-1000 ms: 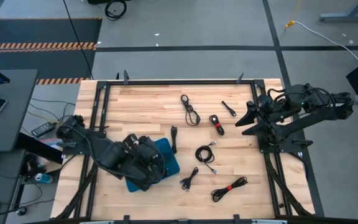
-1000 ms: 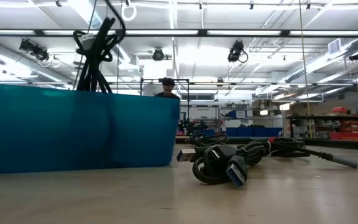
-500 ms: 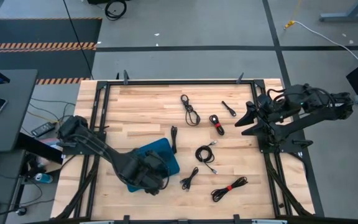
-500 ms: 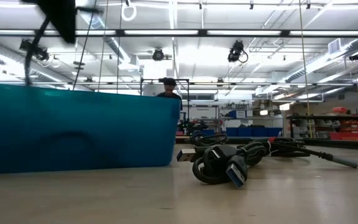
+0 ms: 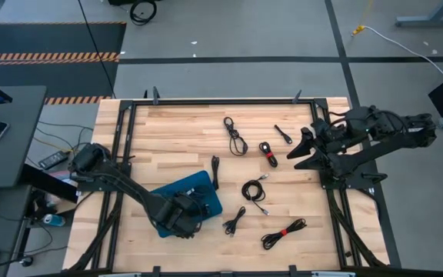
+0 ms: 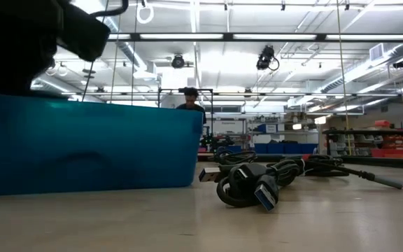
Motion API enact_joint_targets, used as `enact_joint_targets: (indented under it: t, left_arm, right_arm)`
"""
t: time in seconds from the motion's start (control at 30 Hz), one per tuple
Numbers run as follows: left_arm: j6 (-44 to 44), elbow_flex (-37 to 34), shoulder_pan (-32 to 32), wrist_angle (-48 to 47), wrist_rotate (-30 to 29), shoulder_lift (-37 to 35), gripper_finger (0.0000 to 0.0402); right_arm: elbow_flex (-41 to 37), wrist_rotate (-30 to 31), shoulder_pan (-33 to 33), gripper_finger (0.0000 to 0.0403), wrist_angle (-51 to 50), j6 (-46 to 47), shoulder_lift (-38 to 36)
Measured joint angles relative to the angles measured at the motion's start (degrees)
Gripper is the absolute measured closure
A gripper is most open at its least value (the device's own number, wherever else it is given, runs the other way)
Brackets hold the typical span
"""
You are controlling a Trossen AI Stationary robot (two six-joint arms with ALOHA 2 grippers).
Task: Pick and place USB-C Cables
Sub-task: Put the black charger cable into the blue bin
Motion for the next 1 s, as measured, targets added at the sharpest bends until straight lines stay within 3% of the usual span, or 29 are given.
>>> enact_joint_targets:
  t: [0.2,0.47,1.0]
  left_arm:
    - [-1.02,-2.47,0.13,1.71,0.09,0.0,0.0392]
    - [-0.25,-2.47,0.13,1.67,-0.2,-0.02,0.0341]
    - [5.26,-2.06,5.51,1.26,-0.26,-1.34,0.0199]
  right_arm:
    - [0.0,0.0,0.0,0.0157,0.05,0.03,0.71]
    - [0.0,0.0,0.0,0.0157,0.98,0.03,0.87]
    - [0.0,0.0,-0.01,0.0157,1.44,0.08,0.87]
